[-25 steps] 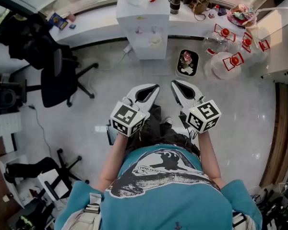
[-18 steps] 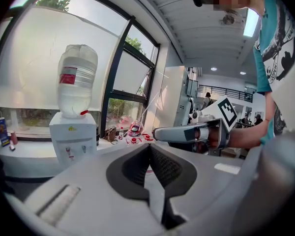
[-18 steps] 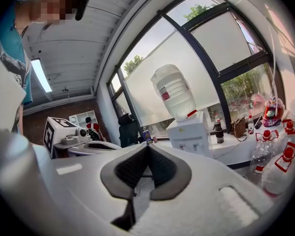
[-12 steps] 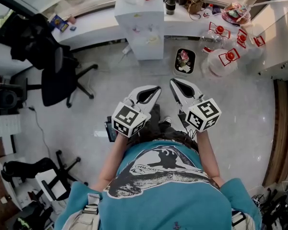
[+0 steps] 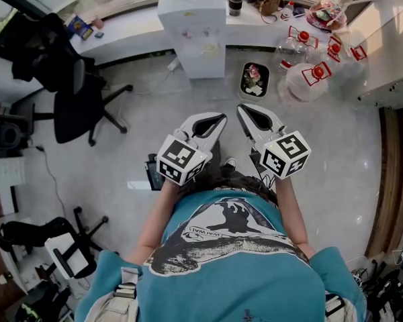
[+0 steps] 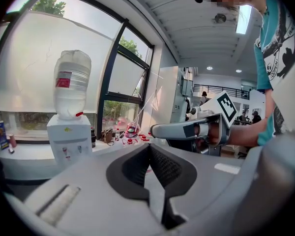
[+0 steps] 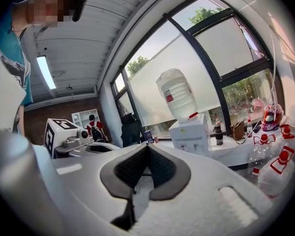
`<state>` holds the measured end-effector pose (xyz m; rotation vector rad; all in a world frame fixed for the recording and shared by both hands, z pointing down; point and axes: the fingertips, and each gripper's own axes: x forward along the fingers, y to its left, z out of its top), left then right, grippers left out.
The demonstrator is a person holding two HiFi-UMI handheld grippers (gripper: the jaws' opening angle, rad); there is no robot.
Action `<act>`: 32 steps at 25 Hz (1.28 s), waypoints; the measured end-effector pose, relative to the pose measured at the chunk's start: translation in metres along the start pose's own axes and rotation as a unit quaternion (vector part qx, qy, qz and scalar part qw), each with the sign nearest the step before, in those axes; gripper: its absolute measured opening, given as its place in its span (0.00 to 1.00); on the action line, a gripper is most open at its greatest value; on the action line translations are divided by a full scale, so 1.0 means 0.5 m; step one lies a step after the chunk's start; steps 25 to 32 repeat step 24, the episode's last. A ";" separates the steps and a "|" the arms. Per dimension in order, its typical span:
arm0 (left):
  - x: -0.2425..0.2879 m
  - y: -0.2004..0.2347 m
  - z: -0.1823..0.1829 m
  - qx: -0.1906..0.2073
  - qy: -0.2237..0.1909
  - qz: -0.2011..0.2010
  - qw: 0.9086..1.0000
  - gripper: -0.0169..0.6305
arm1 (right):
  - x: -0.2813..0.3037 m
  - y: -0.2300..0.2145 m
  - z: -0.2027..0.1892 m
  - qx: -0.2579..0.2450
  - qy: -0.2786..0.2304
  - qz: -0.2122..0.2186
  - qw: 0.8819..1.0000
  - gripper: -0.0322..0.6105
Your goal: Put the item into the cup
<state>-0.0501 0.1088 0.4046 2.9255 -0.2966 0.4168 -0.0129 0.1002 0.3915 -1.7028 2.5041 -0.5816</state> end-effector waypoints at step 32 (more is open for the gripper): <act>0.003 -0.005 -0.017 0.005 0.015 -0.017 1.000 0.05 | 0.019 0.011 -0.014 -0.014 0.022 0.004 1.000 0.05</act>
